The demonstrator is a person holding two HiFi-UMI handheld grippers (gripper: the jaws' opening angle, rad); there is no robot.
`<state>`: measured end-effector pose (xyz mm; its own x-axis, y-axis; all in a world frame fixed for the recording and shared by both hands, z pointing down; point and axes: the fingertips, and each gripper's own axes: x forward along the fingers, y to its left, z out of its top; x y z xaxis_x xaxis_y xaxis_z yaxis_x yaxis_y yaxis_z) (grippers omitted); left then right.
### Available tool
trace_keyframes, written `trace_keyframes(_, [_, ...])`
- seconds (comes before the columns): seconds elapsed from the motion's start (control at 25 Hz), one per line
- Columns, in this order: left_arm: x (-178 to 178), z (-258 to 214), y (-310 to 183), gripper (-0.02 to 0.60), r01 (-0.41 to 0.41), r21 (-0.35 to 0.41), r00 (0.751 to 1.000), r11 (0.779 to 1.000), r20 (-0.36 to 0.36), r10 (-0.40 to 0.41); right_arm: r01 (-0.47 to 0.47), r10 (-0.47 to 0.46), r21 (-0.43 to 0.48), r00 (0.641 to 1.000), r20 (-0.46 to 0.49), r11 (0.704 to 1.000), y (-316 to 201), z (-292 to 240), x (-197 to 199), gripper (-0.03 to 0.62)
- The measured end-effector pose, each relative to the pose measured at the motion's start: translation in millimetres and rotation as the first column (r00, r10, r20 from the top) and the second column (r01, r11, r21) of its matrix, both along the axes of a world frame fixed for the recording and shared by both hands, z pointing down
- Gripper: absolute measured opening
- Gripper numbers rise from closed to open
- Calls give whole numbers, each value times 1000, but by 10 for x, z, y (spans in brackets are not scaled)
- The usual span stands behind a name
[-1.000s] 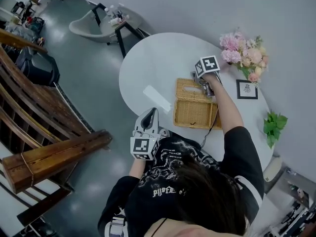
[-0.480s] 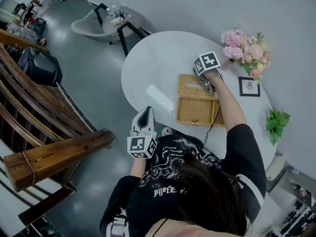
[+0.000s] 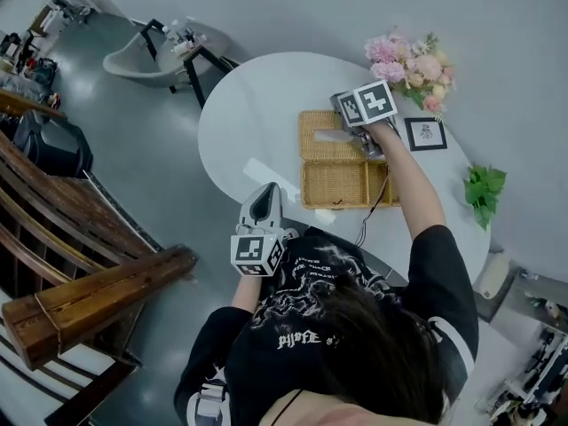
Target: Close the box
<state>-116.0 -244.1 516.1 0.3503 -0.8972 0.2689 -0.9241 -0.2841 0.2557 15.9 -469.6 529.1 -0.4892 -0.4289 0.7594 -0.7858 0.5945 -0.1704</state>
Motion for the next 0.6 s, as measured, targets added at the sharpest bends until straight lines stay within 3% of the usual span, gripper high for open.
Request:
trace_keyframes(0.48, [246,-22,225,25,-116,21,993,993,-30,116,-22,24,166,1000,-12,986,512,-582,68,37])
trace_keyframes(0.6, [265,-34,305,25,-128,24,989,991,-76,129,-27,29,214,1000,-5,976,669,-668,71,37])
